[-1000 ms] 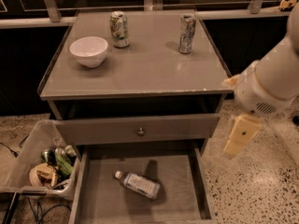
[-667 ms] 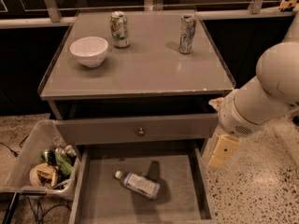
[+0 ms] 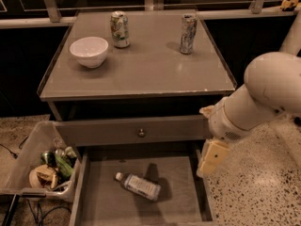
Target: Pick blue plastic bottle from middle drawer and place on counter
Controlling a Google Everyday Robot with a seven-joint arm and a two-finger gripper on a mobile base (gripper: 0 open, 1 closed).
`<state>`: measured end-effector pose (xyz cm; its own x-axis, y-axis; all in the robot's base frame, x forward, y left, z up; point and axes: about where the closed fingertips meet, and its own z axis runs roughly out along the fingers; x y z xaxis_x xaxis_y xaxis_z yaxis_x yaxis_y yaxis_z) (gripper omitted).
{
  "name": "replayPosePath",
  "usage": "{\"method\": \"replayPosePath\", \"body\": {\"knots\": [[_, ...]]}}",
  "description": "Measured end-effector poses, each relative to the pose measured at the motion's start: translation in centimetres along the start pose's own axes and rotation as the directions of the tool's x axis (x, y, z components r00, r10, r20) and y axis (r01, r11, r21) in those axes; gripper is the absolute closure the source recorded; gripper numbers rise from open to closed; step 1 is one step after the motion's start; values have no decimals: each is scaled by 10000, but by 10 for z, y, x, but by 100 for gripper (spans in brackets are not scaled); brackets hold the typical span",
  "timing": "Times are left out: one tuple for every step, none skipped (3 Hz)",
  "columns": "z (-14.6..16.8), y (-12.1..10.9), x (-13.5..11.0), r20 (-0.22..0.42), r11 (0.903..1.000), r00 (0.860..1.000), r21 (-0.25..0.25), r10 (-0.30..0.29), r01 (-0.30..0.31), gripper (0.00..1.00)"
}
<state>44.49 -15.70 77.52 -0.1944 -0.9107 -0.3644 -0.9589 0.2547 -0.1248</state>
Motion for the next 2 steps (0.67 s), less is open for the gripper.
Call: {"method": "replayPosePath", "body": {"knots": [[54, 11, -8, 940, 9962, 9950, -831, 350, -272, 0], [114, 23, -13, 2313, 9862, 9653, -1390, 1211, -904, 0]]}}
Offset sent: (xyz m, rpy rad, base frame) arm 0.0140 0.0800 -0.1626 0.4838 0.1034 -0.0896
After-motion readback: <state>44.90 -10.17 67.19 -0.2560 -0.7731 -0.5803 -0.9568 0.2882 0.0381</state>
